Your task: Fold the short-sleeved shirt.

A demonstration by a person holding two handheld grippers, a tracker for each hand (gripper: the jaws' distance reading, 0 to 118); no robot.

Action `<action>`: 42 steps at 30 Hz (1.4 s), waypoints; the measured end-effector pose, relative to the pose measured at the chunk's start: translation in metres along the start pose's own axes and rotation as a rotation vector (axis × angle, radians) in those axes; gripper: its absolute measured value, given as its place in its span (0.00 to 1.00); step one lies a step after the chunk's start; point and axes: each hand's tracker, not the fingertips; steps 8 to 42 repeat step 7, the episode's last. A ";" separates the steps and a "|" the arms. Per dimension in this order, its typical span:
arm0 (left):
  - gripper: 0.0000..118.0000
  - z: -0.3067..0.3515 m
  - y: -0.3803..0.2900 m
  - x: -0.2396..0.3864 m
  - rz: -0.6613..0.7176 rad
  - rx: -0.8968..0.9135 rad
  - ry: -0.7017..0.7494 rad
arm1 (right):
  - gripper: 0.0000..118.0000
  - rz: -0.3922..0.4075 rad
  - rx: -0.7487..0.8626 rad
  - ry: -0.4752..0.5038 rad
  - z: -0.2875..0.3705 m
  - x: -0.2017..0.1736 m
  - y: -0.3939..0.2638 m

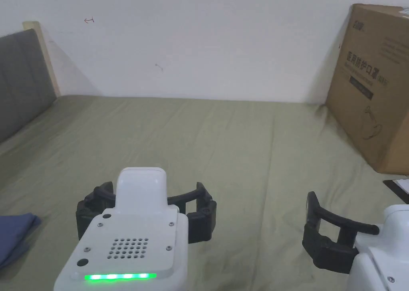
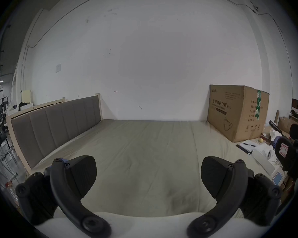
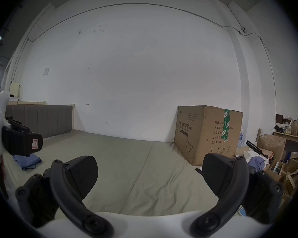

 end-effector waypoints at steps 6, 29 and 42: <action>1.00 -0.004 -0.004 -0.006 0.108 -0.048 -0.054 | 1.00 0.009 -0.003 0.005 0.001 0.000 -0.002; 1.00 -0.006 -0.004 -0.005 0.104 -0.062 -0.033 | 1.00 0.010 -0.004 0.005 0.000 0.000 -0.002; 1.00 -0.006 -0.004 -0.005 0.104 -0.062 -0.033 | 1.00 0.010 -0.004 0.005 0.000 0.000 -0.002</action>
